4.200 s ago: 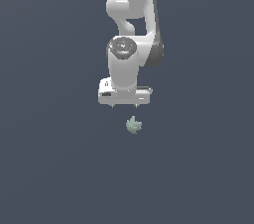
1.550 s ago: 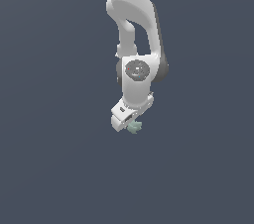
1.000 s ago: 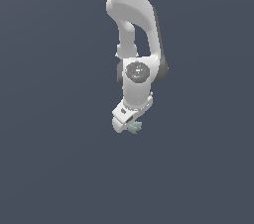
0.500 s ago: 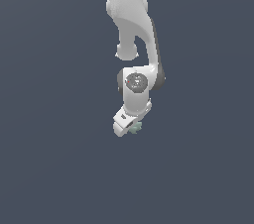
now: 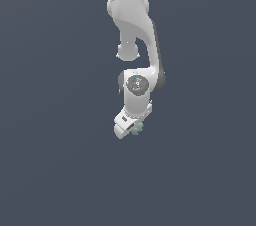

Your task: Pick up the object and move it to a goal position.

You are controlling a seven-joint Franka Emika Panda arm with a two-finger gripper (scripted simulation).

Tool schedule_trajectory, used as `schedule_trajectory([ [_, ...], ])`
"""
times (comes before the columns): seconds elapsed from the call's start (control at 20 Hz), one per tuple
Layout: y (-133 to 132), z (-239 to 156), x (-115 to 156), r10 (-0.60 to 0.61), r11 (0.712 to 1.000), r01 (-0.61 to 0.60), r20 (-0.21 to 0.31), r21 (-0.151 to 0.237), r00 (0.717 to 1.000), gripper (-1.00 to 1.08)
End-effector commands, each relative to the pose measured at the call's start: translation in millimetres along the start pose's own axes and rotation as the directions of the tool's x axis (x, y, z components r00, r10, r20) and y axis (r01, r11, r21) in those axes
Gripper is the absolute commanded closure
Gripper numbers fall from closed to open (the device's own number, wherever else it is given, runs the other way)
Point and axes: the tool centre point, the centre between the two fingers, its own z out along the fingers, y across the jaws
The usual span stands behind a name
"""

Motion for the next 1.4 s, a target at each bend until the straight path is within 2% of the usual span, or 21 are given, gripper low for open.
schedule_trajectory([
  [0.0,0,1,0,-0.001,1.0,0.001,0.0,0.0,1.0,1.08],
  [0.3,-1,-3,1,0.0,1.0,0.0,0.0,0.0,1.0,1.08],
  [0.6,-5,-27,6,-0.001,1.0,0.001,0.0,0.0,1.0,1.08],
  [0.9,-13,-75,18,-0.001,1.0,0.001,0.0,0.0,1.0,1.08],
  [1.35,-29,-174,42,-0.002,1.0,0.002,0.0,0.0,1.0,1.08],
])
